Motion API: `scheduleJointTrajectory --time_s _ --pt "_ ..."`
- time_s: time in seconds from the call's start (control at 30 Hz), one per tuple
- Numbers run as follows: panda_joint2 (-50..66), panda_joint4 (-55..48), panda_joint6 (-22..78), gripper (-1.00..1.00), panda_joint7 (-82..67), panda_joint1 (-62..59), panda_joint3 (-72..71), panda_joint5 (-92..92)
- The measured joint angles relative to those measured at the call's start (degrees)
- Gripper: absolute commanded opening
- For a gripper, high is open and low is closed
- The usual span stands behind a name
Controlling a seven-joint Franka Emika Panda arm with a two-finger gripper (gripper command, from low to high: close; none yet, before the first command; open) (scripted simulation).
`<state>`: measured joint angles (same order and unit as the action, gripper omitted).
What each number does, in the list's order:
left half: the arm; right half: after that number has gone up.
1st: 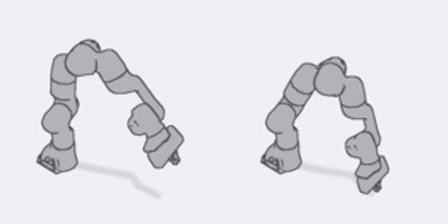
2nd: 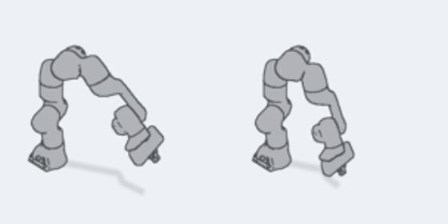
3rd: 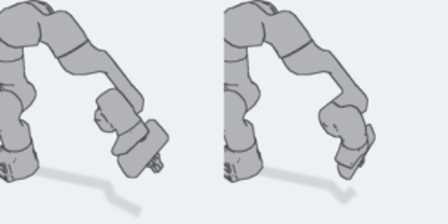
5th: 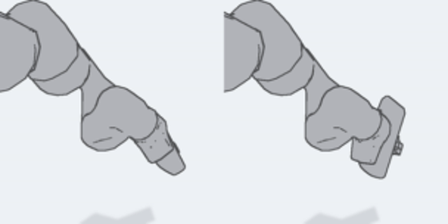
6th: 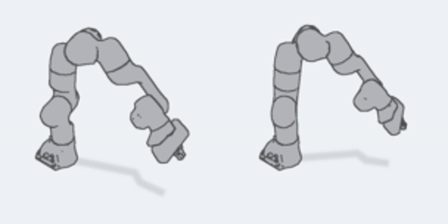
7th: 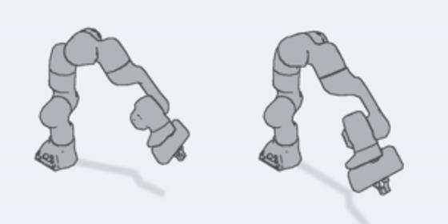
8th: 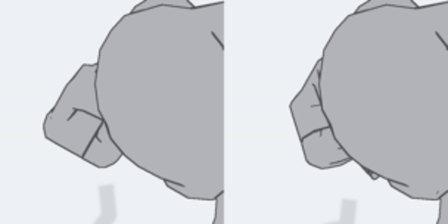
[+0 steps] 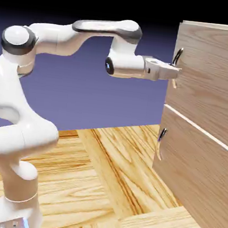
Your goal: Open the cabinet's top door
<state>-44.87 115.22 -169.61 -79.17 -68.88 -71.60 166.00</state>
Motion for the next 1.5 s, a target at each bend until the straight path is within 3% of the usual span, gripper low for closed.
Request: scheduleJointTrajectory --time_s 0.37,0.93,1.2,1.5 --pt "7.06 11.46 4.46 -1.0 -12.07 22.84 17.43 -0.4" --pt "-7.14 36.75 15.31 -1.0 6.7 56.86 49.88 -33.66" --pt "-17.98 45.97 20.39 -1.0 17.22 64.8 62.9 -53.79" --pt "-29.0 52.37 30.41 -1.0 28.39 64.6 76.09 -76.01"
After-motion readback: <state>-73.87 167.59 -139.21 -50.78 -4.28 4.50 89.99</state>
